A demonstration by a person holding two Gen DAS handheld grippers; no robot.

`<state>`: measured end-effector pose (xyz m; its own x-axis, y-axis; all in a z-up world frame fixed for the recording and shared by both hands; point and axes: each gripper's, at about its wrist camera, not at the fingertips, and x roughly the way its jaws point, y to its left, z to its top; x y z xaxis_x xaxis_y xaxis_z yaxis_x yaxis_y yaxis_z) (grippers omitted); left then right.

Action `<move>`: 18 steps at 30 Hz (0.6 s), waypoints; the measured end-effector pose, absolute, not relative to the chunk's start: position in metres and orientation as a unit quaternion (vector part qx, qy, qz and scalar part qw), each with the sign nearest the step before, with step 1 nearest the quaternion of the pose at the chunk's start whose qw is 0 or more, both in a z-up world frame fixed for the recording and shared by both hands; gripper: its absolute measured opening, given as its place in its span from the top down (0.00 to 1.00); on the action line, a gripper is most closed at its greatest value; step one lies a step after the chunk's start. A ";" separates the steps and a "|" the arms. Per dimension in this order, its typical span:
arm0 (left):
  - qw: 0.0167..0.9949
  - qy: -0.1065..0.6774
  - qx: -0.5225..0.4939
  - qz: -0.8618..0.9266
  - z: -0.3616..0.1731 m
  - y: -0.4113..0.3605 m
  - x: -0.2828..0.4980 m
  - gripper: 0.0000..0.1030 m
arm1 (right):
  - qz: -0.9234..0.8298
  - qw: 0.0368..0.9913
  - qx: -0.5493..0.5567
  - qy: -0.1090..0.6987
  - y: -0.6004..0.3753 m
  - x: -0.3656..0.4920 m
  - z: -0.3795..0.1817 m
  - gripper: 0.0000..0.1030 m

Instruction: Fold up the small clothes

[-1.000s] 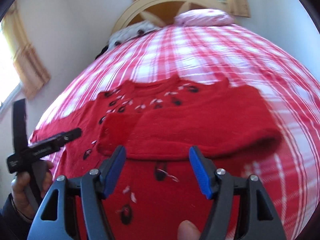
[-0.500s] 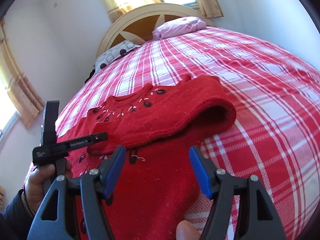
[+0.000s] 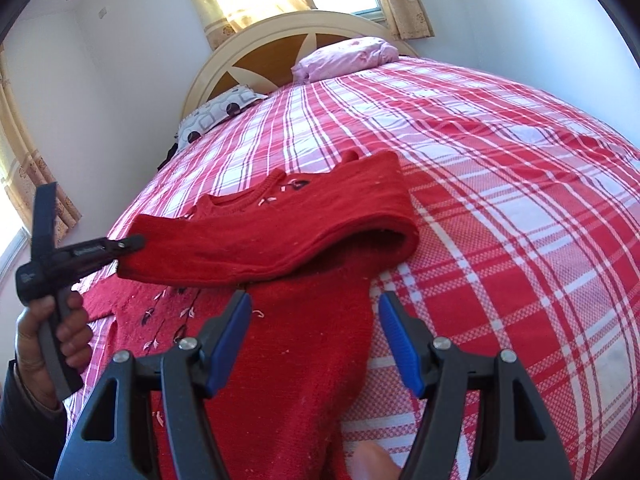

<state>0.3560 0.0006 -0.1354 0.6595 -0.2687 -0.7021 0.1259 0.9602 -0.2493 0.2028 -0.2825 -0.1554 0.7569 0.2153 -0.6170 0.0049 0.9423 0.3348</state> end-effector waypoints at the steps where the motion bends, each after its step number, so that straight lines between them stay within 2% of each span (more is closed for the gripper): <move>1: 0.907 0.397 -0.092 -0.106 -0.135 0.004 0.356 0.93 | 0.057 0.923 0.158 0.346 -0.281 0.203 -0.156 0.33; 12: 0.898 0.418 -0.119 -0.066 -0.162 0.048 0.356 0.93 | 0.062 0.921 0.146 0.356 -0.274 0.203 -0.161 0.33; 18: 0.893 0.435 -0.101 -0.053 -0.184 0.043 0.357 0.93 | 0.063 0.921 0.141 0.357 -0.271 0.205 -0.158 0.33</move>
<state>0.3566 0.0430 -0.1837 0.6154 -0.1822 -0.7669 0.0066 0.9741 -0.2262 0.2055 -0.2711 -0.1583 0.7378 0.2170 -0.6392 -0.0156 0.9521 0.3052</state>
